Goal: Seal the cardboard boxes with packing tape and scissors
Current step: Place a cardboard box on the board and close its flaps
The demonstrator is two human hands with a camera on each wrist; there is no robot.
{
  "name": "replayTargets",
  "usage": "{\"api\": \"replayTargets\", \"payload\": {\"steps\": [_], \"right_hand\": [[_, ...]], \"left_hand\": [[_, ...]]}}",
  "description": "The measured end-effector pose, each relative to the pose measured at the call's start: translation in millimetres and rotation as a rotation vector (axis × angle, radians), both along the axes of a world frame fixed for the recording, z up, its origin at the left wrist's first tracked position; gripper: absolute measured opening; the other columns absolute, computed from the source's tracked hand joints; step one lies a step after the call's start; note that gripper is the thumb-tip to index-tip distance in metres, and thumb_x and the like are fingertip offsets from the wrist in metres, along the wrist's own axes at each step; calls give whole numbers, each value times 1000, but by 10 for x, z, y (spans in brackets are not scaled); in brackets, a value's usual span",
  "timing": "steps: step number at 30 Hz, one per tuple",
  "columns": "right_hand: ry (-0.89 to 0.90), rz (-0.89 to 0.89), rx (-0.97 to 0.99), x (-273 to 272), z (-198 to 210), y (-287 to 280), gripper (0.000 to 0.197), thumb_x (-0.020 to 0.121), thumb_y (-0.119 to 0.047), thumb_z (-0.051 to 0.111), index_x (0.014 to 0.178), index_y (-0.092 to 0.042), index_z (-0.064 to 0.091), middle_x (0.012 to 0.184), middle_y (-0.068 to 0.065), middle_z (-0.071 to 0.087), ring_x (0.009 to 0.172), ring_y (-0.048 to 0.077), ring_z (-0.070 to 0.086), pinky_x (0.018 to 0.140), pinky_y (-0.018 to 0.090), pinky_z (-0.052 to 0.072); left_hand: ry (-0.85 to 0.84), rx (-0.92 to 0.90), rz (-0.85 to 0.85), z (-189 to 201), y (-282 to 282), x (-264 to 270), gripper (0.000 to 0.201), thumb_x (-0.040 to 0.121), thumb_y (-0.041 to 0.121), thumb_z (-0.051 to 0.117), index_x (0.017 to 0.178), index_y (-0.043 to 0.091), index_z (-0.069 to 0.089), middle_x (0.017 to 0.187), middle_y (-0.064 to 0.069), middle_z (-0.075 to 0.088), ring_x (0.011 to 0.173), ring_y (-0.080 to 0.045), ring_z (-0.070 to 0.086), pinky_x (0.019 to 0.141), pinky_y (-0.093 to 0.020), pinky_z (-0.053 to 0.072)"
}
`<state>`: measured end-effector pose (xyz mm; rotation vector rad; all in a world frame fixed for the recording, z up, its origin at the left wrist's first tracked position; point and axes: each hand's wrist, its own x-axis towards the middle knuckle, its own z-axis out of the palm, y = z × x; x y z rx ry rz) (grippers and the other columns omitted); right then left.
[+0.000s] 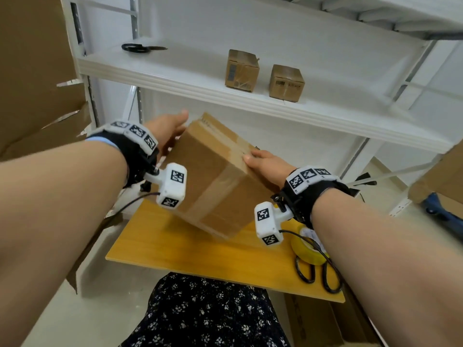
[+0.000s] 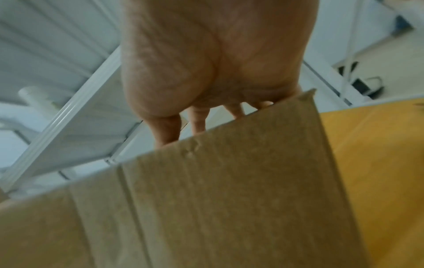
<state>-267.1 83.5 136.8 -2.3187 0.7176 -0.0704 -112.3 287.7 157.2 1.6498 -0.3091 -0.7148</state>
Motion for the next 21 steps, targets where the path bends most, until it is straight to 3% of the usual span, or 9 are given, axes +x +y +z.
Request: {"api": "replayTargets", "payload": {"steps": [2, 4, 6, 8, 11, 13, 16, 19, 21], "right_hand": [[-89, -27, 141, 42, -128, -164, 83, 75, -80, 45, 145, -35, 45, 141, -3, 56, 123, 22, 58, 110, 47, 41], [-125, -47, 234, 22, -204, -168, 71, 87, -69, 41, 147, -31, 42, 137, 0, 57, 121, 25, 60, 106, 48, 45], [-112, -46, 267, -73, -174, 9, 56, 102, -52, 35, 152, -26, 34, 148, 2, 46, 135, 27, 46, 112, 47, 37], [-60, -67, 305, -81, -261, 34, 50, 106, -43, 31, 151, -21, 34, 147, 3, 45, 136, 27, 43, 108, 44, 39], [-83, -169, 529, -78, -328, 50, 58, 104, -54, 28, 133, -11, 54, 130, 11, 61, 116, 30, 58, 95, 46, 49], [-128, -182, 597, -72, -280, -28, 72, 96, -71, 24, 125, -16, 60, 119, 14, 67, 105, 31, 62, 93, 51, 50], [-124, -188, 497, -52, -126, -135, 70, 92, -74, 36, 122, -16, 61, 113, 12, 69, 99, 29, 68, 88, 52, 55], [-66, -167, 256, 15, -96, -132, 60, 92, -64, 47, 120, -13, 61, 113, 11, 69, 97, 30, 69, 85, 51, 58], [-89, -154, 267, 41, -137, -77, 47, 95, -55, 50, 116, -15, 62, 109, 10, 70, 95, 33, 70, 82, 51, 60]], "left_hand": [[-16, -25, -35, 200, -12, -2, 65, 82, 72, 41, 127, 29, 62, 136, -10, 55, 127, -33, 47, 106, -51, 35], [-114, 25, -64, 383, -67, -79, 63, 81, 72, 42, 132, 37, 57, 140, -6, 52, 134, -31, 40, 111, -48, 28], [-301, 135, -117, 455, -169, -243, 53, 92, 59, 46, 134, 28, 55, 133, 0, 57, 123, -20, 48, 101, -27, 27], [-507, 297, -281, 429, -327, -484, 41, 102, 40, 42, 136, 19, 48, 133, 1, 54, 115, -15, 52, 85, -19, 22], [-740, 617, -551, 182, -579, -676, 53, 101, 33, 46, 151, 21, 32, 156, -2, 32, 141, -21, 32, 111, -27, 19], [-802, 709, -572, 58, -671, -682, 56, 100, 33, 49, 152, 24, 29, 157, 0, 30, 143, -20, 28, 114, -28, 18], [-825, 695, -510, 42, -684, -679, 65, 96, 37, 55, 153, 24, 26, 155, -2, 35, 140, -21, 35, 112, -28, 23], [-836, 669, -452, 46, -678, -670, 67, 95, 34, 58, 153, 23, 25, 151, -4, 39, 136, -22, 41, 109, -29, 29], [-833, 648, -399, 25, -653, -642, 66, 95, 30, 58, 152, 23, 26, 148, -6, 42, 132, -25, 44, 106, -30, 34]]}}
